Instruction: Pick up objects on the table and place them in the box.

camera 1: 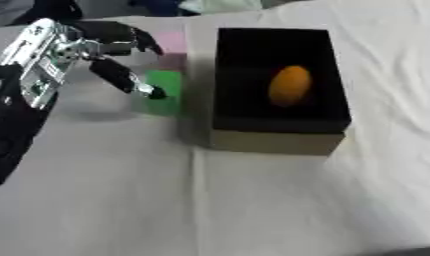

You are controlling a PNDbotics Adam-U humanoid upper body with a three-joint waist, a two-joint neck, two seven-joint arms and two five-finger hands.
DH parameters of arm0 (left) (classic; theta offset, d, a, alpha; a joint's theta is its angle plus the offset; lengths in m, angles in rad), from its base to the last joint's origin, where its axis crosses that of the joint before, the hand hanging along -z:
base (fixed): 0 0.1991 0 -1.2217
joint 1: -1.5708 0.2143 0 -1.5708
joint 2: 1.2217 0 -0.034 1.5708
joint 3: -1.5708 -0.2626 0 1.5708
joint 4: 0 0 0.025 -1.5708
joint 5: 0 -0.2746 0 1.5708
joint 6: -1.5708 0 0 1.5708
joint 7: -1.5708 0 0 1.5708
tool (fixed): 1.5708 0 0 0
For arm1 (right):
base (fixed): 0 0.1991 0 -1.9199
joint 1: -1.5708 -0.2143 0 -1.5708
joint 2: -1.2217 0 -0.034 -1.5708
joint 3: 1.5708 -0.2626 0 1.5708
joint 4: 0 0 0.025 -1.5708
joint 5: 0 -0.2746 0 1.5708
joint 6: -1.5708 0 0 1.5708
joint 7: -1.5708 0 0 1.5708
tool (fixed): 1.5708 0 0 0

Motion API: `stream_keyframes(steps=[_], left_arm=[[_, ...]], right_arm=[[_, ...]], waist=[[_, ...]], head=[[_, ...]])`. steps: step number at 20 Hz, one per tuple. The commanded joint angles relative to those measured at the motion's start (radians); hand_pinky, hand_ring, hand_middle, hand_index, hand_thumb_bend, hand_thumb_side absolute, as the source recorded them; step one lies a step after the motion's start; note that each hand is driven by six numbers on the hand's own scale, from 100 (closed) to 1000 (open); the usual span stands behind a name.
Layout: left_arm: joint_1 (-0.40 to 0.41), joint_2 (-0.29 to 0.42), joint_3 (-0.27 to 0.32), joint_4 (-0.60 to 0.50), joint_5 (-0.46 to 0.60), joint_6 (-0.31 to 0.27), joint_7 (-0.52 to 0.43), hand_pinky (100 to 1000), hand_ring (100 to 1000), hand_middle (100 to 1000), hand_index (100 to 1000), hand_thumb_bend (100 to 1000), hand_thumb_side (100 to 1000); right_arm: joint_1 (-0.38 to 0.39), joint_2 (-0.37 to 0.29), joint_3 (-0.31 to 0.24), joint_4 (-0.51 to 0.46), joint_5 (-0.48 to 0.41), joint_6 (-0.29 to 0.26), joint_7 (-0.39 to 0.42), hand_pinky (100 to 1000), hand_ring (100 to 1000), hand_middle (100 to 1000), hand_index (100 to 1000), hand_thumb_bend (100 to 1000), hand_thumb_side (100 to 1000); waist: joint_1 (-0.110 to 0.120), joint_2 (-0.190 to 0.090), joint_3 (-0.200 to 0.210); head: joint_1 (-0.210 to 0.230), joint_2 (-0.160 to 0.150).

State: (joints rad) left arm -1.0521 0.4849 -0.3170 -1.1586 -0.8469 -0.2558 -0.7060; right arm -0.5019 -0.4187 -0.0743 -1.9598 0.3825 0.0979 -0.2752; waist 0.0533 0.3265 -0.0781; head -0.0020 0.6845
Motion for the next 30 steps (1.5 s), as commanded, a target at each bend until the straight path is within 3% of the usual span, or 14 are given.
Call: stream_keyframes(steps=[1,10,23,30], left_arm=[[-0.021,-0.001,-0.005,0.006,-0.007,-0.003,-0.005,800,874,892,936,618,834],[-0.029,0.012,-0.011,-0.002,-0.082,-0.008,-0.006,778,828,825,909,642,825],[-0.033,0.033,-0.022,-0.133,-0.042,0.014,-0.024,757,784,762,897,590,800],[-0.029,0.025,-0.032,-0.144,-0.005,0.034,-0.043,734,750,726,893,547,797]], right_arm=[[-0.016,-0.011,-0.011,-0.011,-0.005,0.001,-0.006,856,610,570,781,100,1000],[-0.01,-0.013,-0.012,-0.011,-0.01,0.001,-0.011,855,608,569,781,100,1000],[-0.004,-0.007,-0.01,-0.01,-0.005,-0.001,-0.002,855,608,570,781,100,1000],[-0.005,-0.004,-0.012,-0.01,-0.004,-0.002,0.0,855,609,570,781,100,1000]], waist=[[-0.004,-0.014,-0.005],[0.001,-0.017,0.004],[0.0,-0.036,0.013],[-0.002,-0.035,0.008]], head=[[0.006,-0.007],[0.012,0.01],[0.009,0.021],[0.007,0.018]])
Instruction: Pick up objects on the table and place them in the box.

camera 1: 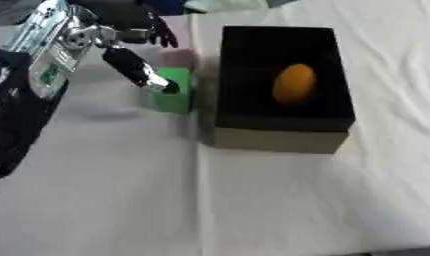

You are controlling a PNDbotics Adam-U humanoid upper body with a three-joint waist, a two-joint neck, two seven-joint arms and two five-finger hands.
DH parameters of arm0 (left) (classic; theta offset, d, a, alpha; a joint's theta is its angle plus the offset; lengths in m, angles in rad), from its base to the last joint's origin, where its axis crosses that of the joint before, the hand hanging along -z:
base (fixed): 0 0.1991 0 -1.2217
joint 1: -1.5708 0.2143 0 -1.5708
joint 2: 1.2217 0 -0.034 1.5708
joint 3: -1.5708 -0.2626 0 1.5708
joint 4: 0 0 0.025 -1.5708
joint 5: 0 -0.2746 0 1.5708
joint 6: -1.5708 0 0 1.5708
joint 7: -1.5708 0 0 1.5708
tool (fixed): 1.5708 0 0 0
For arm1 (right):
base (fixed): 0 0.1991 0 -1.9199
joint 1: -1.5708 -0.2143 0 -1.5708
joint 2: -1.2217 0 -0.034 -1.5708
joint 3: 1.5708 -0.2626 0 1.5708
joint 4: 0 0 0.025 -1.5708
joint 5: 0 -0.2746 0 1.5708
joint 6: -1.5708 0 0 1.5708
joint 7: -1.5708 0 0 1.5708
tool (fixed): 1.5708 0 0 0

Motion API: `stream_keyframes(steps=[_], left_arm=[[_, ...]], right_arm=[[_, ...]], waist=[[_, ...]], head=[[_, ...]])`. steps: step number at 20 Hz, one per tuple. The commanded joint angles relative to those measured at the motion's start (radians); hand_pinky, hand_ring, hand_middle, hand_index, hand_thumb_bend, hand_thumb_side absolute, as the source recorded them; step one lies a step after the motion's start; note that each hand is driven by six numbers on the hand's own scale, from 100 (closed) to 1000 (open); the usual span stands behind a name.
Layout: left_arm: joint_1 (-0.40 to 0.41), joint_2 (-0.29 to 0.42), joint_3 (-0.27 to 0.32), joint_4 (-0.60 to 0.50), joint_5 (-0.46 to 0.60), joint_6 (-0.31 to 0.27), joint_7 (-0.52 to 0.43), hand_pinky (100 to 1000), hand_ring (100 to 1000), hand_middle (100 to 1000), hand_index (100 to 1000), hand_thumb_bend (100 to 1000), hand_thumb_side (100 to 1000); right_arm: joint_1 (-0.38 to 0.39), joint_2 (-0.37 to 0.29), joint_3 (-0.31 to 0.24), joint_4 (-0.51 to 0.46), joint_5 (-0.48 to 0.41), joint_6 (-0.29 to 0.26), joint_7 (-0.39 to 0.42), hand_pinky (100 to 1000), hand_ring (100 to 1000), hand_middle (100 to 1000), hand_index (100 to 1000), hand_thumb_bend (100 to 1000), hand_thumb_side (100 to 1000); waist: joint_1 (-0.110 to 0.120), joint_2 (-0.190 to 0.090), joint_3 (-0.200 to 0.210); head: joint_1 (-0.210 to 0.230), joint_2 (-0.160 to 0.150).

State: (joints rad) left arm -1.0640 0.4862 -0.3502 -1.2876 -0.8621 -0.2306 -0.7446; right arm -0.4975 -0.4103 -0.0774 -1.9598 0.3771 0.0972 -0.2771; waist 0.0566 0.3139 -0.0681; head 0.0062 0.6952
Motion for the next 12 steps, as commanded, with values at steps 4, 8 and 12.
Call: stream_keyframes(steps=[4,8,12], left_arm=[[-0.016,0.011,-0.003,0.002,0.014,0.017,-0.012,731,747,717,895,533,799],[-0.015,-0.001,0.001,0.031,0.014,0.024,-0.015,727,741,703,896,518,791],[-0.013,-0.012,0.007,0.062,0.01,0.027,-0.013,722,736,693,895,507,792]], right_arm=[[-0.011,-0.012,-0.008,-0.01,-0.001,-0.002,0.003,855,609,570,781,100,1000],[-0.013,-0.011,-0.01,-0.01,-0.002,-0.002,0.002,855,609,570,781,100,1000],[-0.015,-0.009,-0.01,-0.01,-0.004,-0.002,0.001,855,609,570,782,100,1000]], waist=[[-0.007,-0.019,-0.005],[-0.007,-0.016,-0.009],[-0.007,-0.013,-0.013]], head=[[0.0,0.006],[0.002,0.004],[0.005,0.001]])
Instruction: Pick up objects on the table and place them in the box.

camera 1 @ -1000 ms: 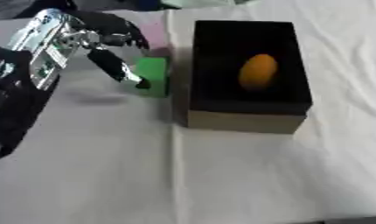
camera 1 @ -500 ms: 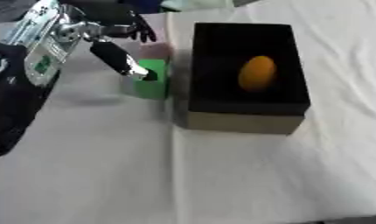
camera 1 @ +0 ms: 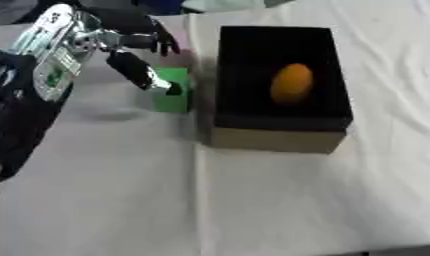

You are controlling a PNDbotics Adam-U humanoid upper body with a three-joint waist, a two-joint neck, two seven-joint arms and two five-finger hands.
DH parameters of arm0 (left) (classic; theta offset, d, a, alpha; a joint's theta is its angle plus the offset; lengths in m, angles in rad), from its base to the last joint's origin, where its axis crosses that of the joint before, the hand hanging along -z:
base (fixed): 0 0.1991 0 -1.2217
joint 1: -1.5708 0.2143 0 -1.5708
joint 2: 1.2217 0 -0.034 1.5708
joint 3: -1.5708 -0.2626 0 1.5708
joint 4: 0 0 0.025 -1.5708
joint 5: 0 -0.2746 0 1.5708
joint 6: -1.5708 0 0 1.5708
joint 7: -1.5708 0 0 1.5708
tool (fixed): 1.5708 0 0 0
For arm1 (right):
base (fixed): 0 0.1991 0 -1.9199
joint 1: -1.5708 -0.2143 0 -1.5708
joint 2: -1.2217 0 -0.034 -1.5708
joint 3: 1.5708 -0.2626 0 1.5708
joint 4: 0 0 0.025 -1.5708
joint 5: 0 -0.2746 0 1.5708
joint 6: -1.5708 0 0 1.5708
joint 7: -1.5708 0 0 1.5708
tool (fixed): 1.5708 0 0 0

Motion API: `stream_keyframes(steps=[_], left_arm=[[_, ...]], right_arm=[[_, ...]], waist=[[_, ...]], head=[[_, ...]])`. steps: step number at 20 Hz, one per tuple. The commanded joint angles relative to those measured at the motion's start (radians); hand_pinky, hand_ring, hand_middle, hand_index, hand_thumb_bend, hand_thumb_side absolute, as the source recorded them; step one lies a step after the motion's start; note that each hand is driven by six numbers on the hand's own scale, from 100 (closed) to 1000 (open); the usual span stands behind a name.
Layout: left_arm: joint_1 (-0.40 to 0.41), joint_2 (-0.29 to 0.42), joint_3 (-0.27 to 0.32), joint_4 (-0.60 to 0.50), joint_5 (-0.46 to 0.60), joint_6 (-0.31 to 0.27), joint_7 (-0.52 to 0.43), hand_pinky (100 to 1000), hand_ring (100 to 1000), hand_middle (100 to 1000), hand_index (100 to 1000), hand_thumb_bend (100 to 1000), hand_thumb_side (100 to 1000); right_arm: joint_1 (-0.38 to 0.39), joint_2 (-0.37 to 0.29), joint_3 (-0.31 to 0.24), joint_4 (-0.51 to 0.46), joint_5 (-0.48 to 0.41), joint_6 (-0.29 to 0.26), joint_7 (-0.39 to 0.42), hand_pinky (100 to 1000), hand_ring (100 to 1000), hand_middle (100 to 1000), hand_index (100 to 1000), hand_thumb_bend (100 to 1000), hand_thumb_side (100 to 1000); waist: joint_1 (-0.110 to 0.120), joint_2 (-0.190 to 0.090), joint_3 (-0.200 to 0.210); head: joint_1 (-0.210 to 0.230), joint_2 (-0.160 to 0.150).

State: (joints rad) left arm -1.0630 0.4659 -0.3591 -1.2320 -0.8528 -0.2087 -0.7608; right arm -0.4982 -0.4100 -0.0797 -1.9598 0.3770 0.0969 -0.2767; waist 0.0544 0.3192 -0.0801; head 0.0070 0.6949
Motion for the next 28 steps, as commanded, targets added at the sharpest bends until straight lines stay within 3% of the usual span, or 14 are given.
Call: stream_keyframes(steps=[1,11,23,28], left_arm=[[-0.014,0.006,0.018,0.015,-0.002,0.007,0.004,722,735,691,892,508,793],[-0.014,-0.01,0.023,0.076,-0.041,-0.014,0.012,729,741,710,897,490,768],[-0.013,-0.022,0.02,0.1,-0.016,-0.037,-0.021,718,731,734,870,183,491],[-0.014,-0.019,0.018,0.084,0.01,-0.023,-0.014,689,702,699,838,100,435]], right_arm=[[-0.014,-0.009,-0.008,-0.01,-0.004,-0.002,0.001,854,609,570,781,100,1000],[-0.018,-0.007,-0.01,-0.01,-0.005,-0.002,0.001,854,607,570,781,100,1000],[-0.019,-0.004,-0.013,-0.009,-0.005,-0.001,0.0,853,604,567,781,100,1000],[-0.018,-0.002,-0.014,-0.008,-0.004,0.001,-0.001,853,604,567,781,100,1000]], waist=[[-0.005,-0.017,-0.002],[-0.008,-0.013,-0.008],[-0.009,-0.01,-0.007],[-0.009,-0.012,-0.004]], head=[[0.005,0.0],[0.01,-0.009],[0.01,-0.01],[0.008,-0.008]])
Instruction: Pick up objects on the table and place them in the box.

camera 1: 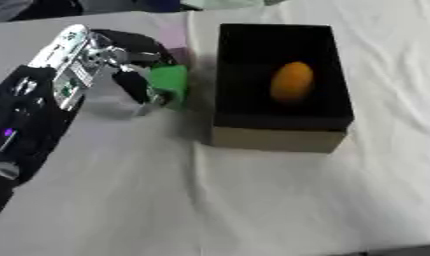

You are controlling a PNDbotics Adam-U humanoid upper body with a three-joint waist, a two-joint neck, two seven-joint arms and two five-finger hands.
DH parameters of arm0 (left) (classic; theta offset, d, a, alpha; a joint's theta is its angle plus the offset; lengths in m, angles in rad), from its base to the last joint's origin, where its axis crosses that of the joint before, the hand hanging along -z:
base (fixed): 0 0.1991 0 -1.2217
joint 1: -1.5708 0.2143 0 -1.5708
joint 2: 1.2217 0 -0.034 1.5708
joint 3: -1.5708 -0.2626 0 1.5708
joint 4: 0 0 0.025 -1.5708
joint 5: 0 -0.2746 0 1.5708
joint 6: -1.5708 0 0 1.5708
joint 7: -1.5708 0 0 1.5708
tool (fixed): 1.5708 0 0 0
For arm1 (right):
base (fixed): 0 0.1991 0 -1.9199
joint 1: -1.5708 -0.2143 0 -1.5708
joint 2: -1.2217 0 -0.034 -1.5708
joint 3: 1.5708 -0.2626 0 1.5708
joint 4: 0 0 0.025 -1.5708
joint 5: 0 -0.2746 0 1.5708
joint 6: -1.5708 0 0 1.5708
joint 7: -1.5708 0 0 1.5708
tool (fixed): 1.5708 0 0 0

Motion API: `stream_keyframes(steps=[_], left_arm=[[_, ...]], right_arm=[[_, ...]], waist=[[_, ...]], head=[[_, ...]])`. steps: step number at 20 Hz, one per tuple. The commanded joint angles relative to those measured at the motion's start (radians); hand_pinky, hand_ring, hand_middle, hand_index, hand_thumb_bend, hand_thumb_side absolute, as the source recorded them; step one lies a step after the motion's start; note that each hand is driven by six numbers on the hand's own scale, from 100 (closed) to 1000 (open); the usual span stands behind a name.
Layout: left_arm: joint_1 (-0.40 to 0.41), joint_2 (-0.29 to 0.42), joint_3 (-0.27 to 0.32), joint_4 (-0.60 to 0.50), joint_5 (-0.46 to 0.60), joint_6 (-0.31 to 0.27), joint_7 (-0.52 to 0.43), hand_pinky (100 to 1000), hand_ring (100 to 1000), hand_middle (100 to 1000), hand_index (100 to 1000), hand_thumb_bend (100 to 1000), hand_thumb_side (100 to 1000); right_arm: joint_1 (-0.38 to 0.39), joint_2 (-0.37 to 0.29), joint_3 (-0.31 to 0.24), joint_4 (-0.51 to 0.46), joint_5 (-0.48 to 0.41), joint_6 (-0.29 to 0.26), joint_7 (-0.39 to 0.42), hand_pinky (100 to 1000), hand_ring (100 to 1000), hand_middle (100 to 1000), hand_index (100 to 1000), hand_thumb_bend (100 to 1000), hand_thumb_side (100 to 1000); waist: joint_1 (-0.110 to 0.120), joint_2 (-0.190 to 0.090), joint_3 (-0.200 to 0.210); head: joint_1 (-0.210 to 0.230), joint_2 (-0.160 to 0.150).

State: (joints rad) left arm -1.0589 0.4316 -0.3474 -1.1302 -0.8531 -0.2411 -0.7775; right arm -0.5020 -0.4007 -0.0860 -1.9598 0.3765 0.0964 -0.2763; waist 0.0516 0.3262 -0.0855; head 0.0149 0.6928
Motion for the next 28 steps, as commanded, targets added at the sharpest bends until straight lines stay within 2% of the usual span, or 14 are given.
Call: stream_keyframes(steps=[1,7,15,21,22,23,28], left_arm=[[-0.018,0.017,0.007,-0.021,0.013,0.014,0.004,685,697,693,833,100,422],[-0.034,0.031,0.011,-0.07,0.027,0.034,0.012,665,669,666,810,100,392],[-0.079,0.046,0.056,-0.224,0.088,0.072,0.041,636,638,635,792,100,352],[-0.144,-0.015,0.051,-0.288,0.13,0.092,0.046,621,626,625,784,100,371],[-0.156,-0.033,0.049,-0.289,0.136,0.095,0.047,620,625,624,785,100,484],[-0.167,-0.05,0.046,-0.288,0.142,0.099,0.047,619,625,625,785,100,388],[-0.201,-0.125,0.034,-0.252,0.144,0.112,0.049,613,622,623,784,100,432]], right_arm=[[-0.014,-0.011,-0.008,-0.008,-0.003,0.002,-0.001,853,604,568,781,100,1000],[-0.01,-0.012,-0.008,-0.007,0.0,0.003,0.0,853,605,568,781,100,1000],[-0.007,-0.014,-0.008,-0.005,0.005,0.004,0.001,853,605,568,781,100,1000],[-0.019,-0.014,-0.004,-0.004,0.006,0.003,0.007,853,605,568,781,100,1000],[-0.022,-0.013,-0.002,-0.005,0.006,0.002,0.008,854,605,568,781,100,1000],[-0.024,-0.012,-0.001,-0.005,0.006,0.001,0.01,853,605,568,781,100,1000],[-0.035,-0.007,0.003,-0.007,0.003,0.0,0.013,853,604,567,781,100,1000]], waist=[[-0.006,-0.019,0.002],[-0.005,-0.027,0.006],[-0.006,-0.037,0.013],[-0.01,-0.032,0.005],[-0.01,-0.03,0.002],[-0.009,-0.029,-0.002],[-0.003,-0.018,-0.024]], head=[[-0.001,-0.006],[-0.008,-0.002],[-0.026,-0.002],[-0.018,-0.014],[-0.015,-0.015],[-0.011,-0.017],[0.008,-0.023]])
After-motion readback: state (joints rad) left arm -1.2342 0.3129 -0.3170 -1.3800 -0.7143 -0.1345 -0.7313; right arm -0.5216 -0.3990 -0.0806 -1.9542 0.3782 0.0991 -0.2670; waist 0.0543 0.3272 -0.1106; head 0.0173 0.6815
